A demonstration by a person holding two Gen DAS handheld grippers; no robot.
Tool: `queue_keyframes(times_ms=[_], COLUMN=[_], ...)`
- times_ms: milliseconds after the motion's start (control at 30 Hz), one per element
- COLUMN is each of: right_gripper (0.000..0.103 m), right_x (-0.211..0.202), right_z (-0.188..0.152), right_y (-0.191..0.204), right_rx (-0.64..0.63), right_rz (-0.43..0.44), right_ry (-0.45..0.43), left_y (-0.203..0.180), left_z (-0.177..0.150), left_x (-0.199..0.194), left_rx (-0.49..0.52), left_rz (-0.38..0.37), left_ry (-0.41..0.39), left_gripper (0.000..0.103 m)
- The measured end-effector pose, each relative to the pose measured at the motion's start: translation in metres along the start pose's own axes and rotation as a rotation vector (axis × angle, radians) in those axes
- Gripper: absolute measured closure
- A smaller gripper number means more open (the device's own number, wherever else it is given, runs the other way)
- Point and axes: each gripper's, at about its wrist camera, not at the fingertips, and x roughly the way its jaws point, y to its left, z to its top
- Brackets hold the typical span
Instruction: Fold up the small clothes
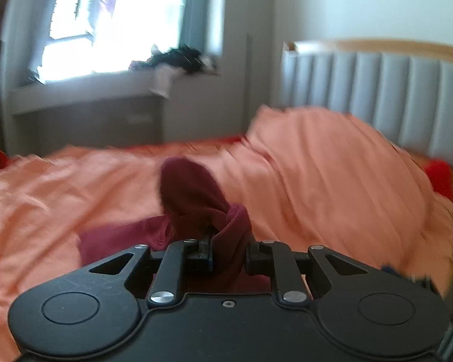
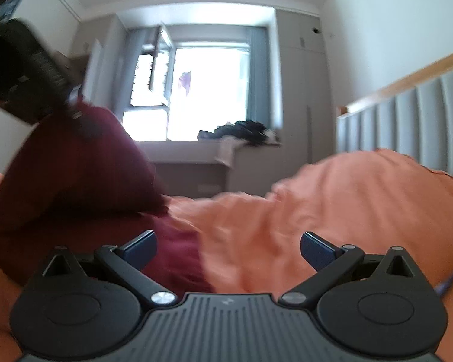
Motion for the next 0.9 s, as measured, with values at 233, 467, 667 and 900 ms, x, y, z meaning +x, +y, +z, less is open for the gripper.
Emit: queue_keyframes(times_ms=[233,467,667,900], right_gripper=[0.000,0.000,0.000,0.000], right_x=[-0.009,-0.003,0.015,0.059], right_z=[-0.019,-0.020,0.000,0.072], right_y=[-0.035,-0.049,-0.056,-0.030], right_rx=[0.060,0.150,0.235,0.201], right_rz=[-0.060,-0.027,0.096,0.223], right_ry=[0.056,0.088,0.103,0.099], left_y=[-0.010,-0.014,-0.024,-0.021], left_z=[-0.042,-0.050,-0.059,-0.074], left_x=[0.003,-0.013,-0.035,-0.030], left_rx=[-0.010,0.003,0.155,0.241], left_rz=[-0.064,-0.074,0.122,0.214], left_ry=[0.049,0.006,-0.041,0.018], left_gripper=[0.070,0.041,0.028,0.044])
